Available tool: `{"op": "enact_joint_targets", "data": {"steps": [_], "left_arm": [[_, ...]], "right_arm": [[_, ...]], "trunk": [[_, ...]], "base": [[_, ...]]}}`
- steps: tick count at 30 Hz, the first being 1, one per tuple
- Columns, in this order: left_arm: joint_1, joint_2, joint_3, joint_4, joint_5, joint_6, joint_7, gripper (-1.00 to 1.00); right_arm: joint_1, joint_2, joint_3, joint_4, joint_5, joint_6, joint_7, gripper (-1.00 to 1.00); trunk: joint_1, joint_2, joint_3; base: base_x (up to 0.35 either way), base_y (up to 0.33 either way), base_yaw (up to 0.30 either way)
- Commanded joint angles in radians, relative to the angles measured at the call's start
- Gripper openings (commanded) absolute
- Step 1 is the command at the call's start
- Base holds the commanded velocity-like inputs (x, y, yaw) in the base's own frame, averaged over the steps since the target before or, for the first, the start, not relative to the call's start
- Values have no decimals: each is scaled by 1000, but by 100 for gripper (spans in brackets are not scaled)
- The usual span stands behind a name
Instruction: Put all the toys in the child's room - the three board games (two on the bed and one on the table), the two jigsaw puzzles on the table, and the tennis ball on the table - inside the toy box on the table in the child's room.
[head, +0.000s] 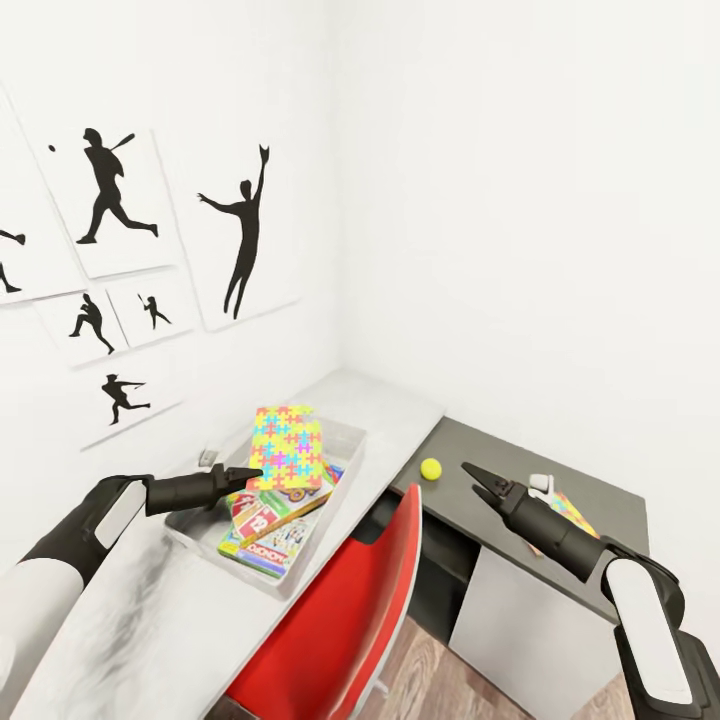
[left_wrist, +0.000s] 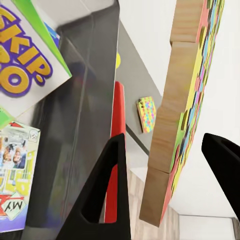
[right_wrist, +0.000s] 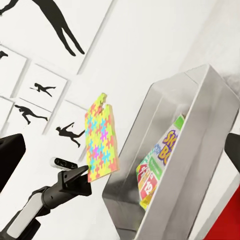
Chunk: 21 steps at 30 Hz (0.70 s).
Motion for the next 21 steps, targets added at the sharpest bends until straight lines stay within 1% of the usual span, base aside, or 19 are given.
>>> {"op": "enact_joint_targets", "data": {"steps": [1,9,18,21], "left_arm": [[-1,1,-4,0,4,3,-1,-100],[-1,1,-4,0,4,3,0,-100],[-1,1,-5,0,4,4,0,-100],[-1,2,-12,1,2,5,5,-100]], "right_arm": [[-1,0,-1,0,4,5,8,100],[-1,0,-1,0,4,5,9,100],[-1,2,-1,0,4,5,9,100],[-1,2,0,0,4,5,8,100]], "trunk": [[1,-2,-2],[1,-2,-2],[1,-2,-2],[1,-2,-2]], "base": [[6,1,12],[82,-77,2],[10,-10,0],[0,0,0]]}}
